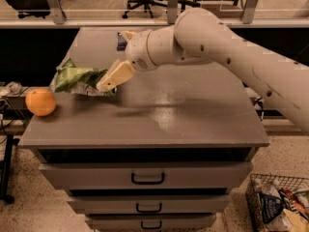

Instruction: Move green jalapeno chip bag near orange

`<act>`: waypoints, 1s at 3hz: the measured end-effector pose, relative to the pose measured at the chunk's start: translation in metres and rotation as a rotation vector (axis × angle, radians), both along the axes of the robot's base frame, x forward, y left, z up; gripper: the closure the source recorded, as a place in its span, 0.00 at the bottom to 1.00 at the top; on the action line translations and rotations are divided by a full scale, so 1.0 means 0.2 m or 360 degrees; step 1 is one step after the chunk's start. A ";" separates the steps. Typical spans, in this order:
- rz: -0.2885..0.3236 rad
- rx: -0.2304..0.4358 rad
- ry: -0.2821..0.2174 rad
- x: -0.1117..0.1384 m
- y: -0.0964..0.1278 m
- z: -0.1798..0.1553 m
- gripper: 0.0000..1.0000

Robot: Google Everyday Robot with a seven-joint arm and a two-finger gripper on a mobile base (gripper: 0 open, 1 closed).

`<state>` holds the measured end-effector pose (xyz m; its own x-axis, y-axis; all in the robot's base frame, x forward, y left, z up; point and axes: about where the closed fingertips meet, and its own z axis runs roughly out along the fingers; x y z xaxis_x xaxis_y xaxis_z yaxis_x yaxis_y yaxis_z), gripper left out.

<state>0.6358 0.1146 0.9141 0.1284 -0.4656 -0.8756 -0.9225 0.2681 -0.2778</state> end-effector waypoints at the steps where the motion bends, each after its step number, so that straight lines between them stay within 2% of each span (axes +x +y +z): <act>1: -0.0081 -0.0080 -0.0147 0.08 -0.26 0.12 0.00; 2: -0.0062 -0.0236 -0.0289 0.16 -0.49 0.25 0.00; 3: -0.0030 -0.0414 -0.0457 0.25 -0.73 0.46 0.00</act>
Offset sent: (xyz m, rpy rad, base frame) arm 0.0524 -0.1657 0.0910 -0.2847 -0.2859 -0.0110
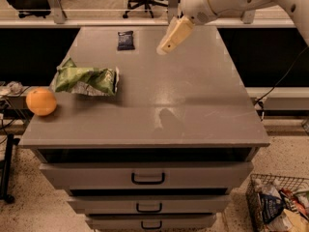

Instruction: Move green jalapeno chip bag near orange

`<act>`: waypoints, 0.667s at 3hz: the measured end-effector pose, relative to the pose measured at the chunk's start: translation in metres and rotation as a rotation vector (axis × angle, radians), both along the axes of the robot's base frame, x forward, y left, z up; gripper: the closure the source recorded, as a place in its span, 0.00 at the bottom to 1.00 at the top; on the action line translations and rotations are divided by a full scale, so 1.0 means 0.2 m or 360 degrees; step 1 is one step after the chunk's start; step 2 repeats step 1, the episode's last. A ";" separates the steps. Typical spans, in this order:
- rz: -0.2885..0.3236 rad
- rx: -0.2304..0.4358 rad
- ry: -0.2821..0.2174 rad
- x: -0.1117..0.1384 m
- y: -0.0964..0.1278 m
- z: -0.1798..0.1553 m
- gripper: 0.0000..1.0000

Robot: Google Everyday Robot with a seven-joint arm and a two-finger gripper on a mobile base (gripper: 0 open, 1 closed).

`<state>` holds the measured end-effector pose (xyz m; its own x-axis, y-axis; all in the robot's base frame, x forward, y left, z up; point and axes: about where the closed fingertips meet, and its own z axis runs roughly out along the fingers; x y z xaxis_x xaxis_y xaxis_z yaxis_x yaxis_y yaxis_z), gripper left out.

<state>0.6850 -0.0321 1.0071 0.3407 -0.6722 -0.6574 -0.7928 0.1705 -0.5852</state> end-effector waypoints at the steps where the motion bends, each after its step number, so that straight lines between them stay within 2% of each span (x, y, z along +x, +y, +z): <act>1: 0.0000 0.0000 0.0000 0.00 0.00 0.00 0.00; 2: 0.0000 0.0000 0.0000 0.00 0.00 0.00 0.00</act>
Offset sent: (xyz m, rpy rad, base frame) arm 0.0000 0.0000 0.0000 0.0000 0.0000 0.0000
